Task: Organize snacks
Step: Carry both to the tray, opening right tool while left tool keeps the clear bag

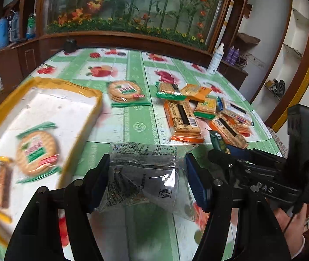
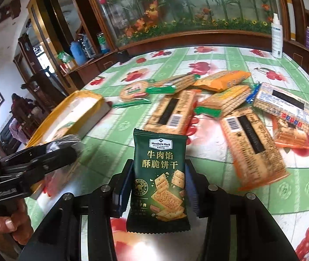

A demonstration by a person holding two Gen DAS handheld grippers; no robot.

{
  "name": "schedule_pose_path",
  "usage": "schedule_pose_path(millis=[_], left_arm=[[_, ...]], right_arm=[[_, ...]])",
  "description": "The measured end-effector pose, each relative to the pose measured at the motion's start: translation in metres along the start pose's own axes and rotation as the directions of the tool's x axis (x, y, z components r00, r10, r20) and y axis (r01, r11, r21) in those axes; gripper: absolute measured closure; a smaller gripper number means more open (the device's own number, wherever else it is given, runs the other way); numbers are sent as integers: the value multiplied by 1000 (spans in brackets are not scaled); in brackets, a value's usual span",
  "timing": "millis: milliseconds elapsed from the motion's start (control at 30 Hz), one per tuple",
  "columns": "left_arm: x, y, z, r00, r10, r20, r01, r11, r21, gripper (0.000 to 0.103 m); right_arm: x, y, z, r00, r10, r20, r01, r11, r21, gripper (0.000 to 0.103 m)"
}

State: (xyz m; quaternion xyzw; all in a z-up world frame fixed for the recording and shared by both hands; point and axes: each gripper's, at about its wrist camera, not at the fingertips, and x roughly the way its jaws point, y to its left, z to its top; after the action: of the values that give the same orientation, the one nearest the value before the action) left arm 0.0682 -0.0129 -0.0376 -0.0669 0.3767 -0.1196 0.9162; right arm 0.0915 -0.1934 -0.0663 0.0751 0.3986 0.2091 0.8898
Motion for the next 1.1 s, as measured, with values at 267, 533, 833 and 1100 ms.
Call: schedule_pose_path(millis=[267, 533, 833, 1100], left_arm=[[-59, 32, -9, 994, 80, 78, -77, 996, -38, 37], [-87, 74, -22, 981, 165, 105, -152, 981, -119, 37], [-100, 101, -33, 970, 205, 128, -182, 968, -174, 37], [-111, 119, -40, 961, 242, 133, -212, 955, -208, 37]], right_arm=[[-11, 50, 8, 995, 98, 24, -96, 993, -63, 57], [-6, 107, 13, 981, 194, 13, -190, 973, -133, 58], [-10, 147, 17, 978, 210, 11, -204, 959, -198, 58], [-8, 168, 25, 972, 236, 10, -228, 946, -230, 58]])
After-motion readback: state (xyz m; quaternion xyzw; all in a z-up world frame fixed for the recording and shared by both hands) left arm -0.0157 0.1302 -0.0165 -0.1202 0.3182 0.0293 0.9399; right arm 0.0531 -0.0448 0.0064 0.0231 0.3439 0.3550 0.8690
